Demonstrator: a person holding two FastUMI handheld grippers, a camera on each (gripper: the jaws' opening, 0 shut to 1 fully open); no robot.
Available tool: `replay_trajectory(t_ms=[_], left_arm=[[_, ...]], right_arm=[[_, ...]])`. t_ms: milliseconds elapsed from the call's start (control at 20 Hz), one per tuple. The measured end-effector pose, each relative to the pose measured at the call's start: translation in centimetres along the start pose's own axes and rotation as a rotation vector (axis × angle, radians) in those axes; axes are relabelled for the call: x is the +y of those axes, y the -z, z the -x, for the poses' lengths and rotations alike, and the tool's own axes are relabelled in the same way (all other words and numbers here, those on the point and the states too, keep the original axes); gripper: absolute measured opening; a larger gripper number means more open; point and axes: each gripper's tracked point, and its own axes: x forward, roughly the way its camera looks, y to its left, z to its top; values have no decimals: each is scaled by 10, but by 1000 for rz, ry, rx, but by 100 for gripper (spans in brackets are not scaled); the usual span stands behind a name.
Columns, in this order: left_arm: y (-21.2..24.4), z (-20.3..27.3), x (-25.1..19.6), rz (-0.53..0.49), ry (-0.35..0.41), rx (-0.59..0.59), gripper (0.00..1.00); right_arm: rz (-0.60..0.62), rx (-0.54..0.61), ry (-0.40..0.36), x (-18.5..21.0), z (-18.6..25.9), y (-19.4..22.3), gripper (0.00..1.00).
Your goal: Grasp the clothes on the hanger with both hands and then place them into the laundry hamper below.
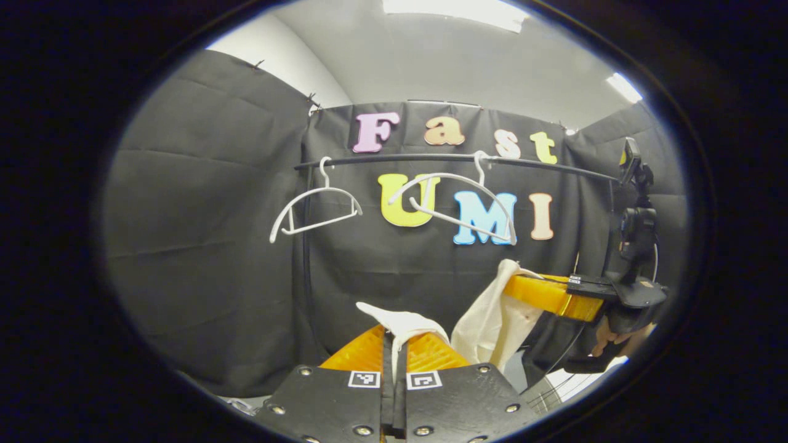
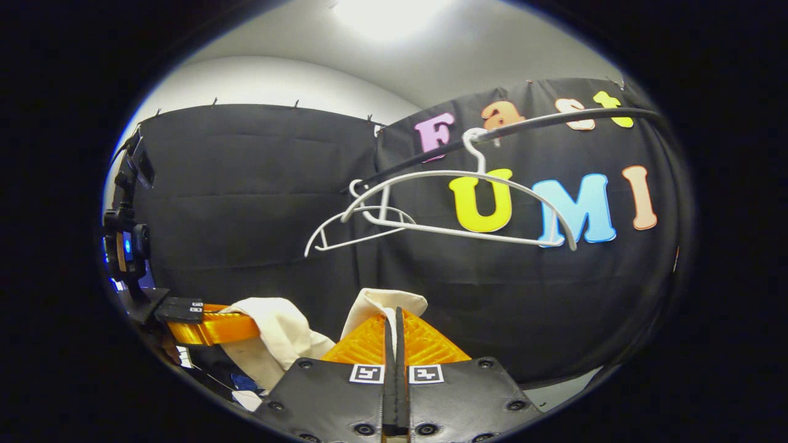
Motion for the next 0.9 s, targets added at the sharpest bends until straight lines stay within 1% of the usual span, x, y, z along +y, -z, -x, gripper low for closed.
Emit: replay_trajectory(t_ms=[100, 200, 250, 400, 600, 750, 900], left_arm=[[5, 0, -1, 13, 4, 9, 0], [19, 1, 0, 31, 2, 37, 1], [30, 0, 1, 44, -2, 61, 0], [63, 5, 1, 91, -2, 125, 0], [106, 12, 10, 115, -15, 219, 1], [133, 8, 11, 142, -27, 275, 0], [156, 4, 10, 150, -24, 315, 1]], right_arm=[[4, 22, -29, 21, -2, 11, 1], [5, 70, -43, 36, -5, 36, 1], [8, 99, -43, 41, -6, 52, 1], [-8, 201, -44, 52, -9, 110, 0], [-28, 340, -48, 64, -15, 182, 1], [-16, 442, -51, 58, -27, 235, 1], [-31, 532, -36, 63, -25, 293, 1]])
